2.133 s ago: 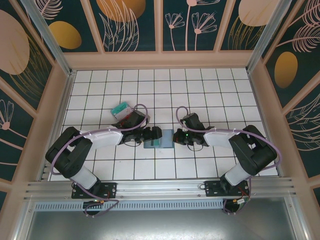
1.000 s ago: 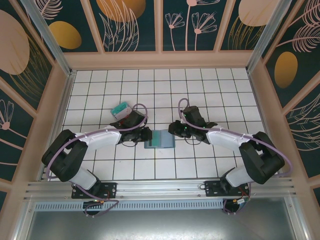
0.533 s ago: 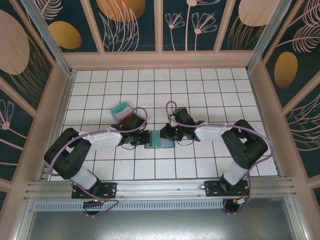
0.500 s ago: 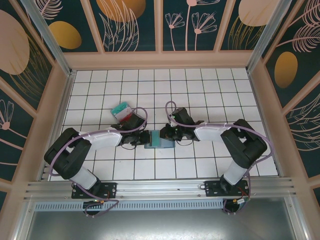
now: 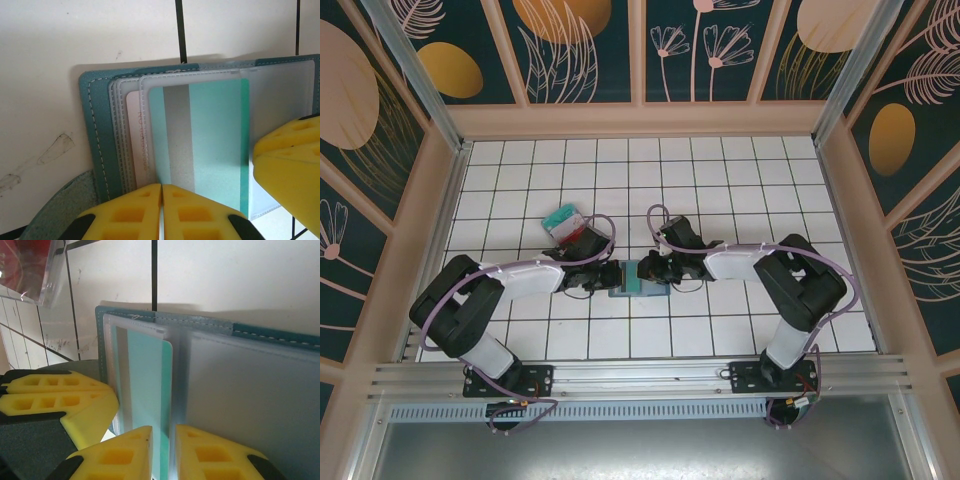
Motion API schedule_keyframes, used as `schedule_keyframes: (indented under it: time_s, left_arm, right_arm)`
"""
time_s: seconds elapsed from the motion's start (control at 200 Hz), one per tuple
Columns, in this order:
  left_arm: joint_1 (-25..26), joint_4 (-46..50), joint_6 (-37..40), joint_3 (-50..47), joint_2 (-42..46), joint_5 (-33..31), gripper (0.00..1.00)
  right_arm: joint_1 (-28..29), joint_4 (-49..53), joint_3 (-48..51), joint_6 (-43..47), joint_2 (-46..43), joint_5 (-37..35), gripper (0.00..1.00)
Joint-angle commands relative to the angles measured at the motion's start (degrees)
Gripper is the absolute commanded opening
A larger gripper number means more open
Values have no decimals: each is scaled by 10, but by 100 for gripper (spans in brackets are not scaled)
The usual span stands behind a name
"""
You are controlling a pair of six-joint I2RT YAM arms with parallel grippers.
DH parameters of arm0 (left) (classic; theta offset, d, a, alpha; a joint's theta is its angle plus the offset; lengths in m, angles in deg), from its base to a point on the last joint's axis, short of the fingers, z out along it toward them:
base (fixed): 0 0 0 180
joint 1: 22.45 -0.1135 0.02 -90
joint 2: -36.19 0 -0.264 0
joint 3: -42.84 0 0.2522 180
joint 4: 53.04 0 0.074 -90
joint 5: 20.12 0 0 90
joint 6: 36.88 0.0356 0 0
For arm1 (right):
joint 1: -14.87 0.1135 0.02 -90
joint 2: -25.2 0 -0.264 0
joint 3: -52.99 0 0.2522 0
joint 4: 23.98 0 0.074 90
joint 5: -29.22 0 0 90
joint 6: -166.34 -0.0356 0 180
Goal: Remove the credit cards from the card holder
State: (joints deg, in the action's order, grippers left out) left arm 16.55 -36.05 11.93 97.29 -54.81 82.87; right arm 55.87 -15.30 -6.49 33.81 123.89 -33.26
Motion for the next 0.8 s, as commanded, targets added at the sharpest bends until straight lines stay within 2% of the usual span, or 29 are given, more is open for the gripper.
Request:
schedule_keyframes:
  time_s: [0.0,0.22,0.42,0.475,0.796]
  left_arm:
    - [0,12,-4,-8,-14,2,11]
    - [0,10,-6,-11,-12,4,11]
    - [0,7,-8,-12,-12,8,10]
    - [-1,6,-10,-11,-12,8,9]
    - [0,26,-5,-11,-14,-14,5]
  right_arm:
    - [4,16,-18,-1,17,5,20]
    - [4,8,-19,-1,28,14,18]
    - [4,0,-16,-1,28,19,7]
    - [4,-1,-16,0,27,20,0]
    - [-11,-2,27,1,-26,-8,0]
